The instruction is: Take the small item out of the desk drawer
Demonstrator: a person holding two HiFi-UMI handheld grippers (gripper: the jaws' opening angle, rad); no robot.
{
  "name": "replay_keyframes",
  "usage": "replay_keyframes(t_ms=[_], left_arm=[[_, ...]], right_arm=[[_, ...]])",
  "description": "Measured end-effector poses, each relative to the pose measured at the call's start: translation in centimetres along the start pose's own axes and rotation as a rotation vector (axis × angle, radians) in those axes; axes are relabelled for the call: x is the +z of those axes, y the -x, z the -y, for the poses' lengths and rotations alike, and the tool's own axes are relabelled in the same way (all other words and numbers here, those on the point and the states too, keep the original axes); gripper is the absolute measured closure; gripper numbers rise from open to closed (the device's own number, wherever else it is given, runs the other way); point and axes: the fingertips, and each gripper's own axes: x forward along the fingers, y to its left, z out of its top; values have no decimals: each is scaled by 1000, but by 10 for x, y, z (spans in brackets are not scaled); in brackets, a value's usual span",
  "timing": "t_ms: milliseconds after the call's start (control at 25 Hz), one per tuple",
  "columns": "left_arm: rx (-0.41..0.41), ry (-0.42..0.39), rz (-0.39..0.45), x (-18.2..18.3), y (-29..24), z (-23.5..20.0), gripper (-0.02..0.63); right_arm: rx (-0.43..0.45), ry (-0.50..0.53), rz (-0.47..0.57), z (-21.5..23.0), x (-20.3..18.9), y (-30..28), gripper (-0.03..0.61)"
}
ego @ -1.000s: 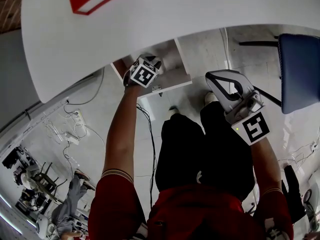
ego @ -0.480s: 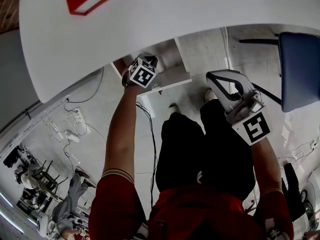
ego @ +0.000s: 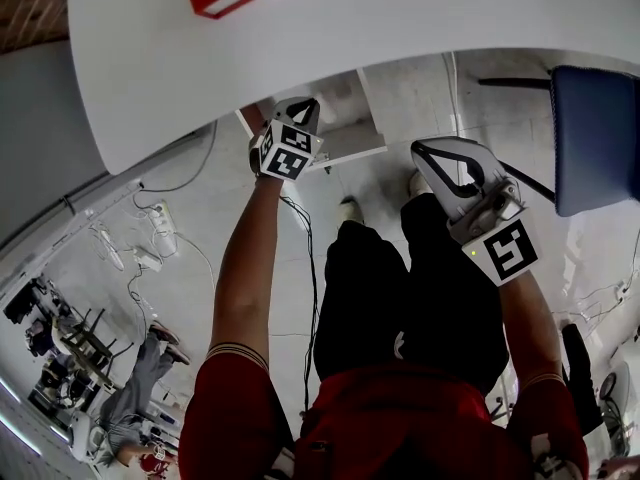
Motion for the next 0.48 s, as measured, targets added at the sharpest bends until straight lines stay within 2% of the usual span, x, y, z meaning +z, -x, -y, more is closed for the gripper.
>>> replay_keyframes(t_ms=[480], left_arm=[[73,66,273,106,168,41,595]], right_arm=[[-9,-12,64,-31,110,38,566]])
